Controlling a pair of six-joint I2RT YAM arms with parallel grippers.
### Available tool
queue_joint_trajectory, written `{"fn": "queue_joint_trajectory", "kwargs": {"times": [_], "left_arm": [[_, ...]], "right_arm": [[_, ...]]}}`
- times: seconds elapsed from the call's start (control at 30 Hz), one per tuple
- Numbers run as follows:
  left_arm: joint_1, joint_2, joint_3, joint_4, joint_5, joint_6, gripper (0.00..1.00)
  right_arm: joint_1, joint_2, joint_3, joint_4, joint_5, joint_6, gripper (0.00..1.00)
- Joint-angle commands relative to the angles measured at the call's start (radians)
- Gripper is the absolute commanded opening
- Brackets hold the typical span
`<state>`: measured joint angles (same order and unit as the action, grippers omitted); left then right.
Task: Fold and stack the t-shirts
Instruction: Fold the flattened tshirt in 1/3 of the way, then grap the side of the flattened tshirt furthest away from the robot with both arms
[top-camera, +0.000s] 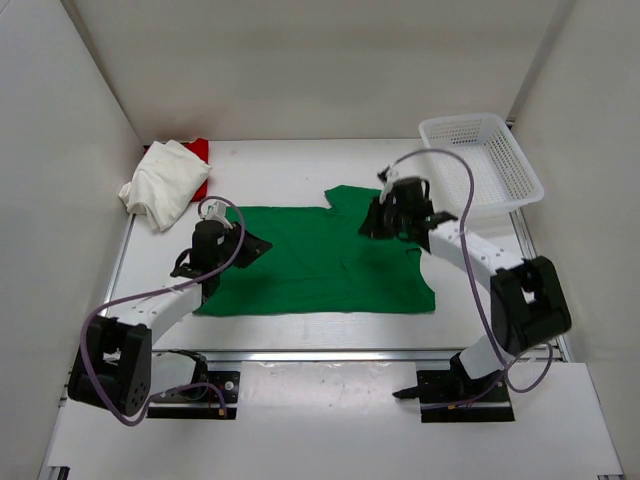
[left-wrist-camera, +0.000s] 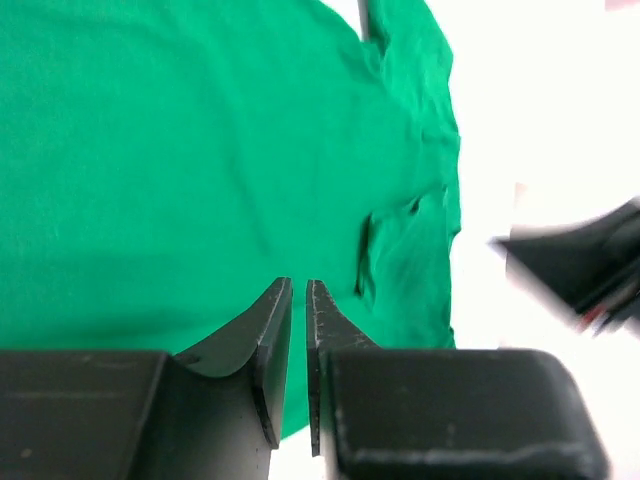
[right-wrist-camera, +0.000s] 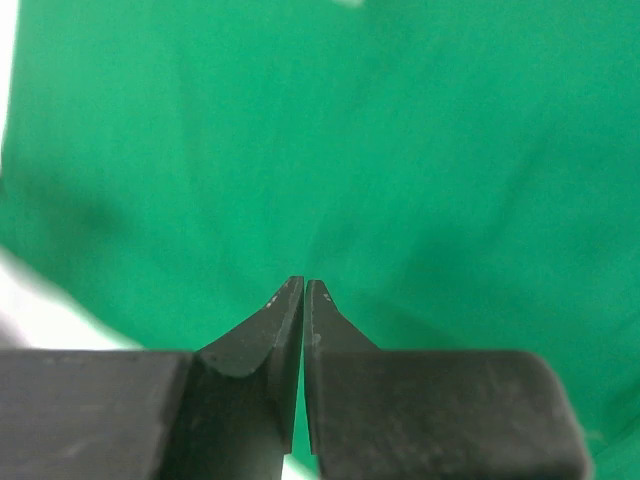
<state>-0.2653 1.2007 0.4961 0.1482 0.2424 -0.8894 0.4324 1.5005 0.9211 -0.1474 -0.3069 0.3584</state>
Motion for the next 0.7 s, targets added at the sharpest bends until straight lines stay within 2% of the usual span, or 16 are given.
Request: {"fn": "queue_joint_trajectory", "kwargs": {"times": [0.0,0.13,0.2,0.3,0.5,0.67], "left_arm": [[0.015,0.054,0.004,0.03,0.011,-0.022,0.23],[-0.028,0.094,-0.025,0.056,0.003,-0.013,0.23],[-0.051,0.1,-0.037,0.065,-0.005,-0.006,0.23],[-0.091,0.114,-0.033,0.054,-0.021,0.01,0.23],[-0.129,0.115,-0.034,0.048,-0.026,0.036,0.23],[-0.132,0.12,-0.042,0.063,-0.023,0.026,0.23]], "right_arm": [[-0.107,0.136,0.223,-0.003,0.02,-0.074,0.03],[-0.187,0.364,0.398,0.002,0.06,-0.108,0.12],[-0.202,0.455,0.508,-0.014,0.064,-0.124,0.2],[-0.215,0.614,0.671,-0.095,0.126,-0.159,0.28],[-0.233,0.711,0.795,-0.121,0.146,-0.157,0.4],[-0.219,0.748,0.863,-0.164,0.192,-0.183,0.41]]}}
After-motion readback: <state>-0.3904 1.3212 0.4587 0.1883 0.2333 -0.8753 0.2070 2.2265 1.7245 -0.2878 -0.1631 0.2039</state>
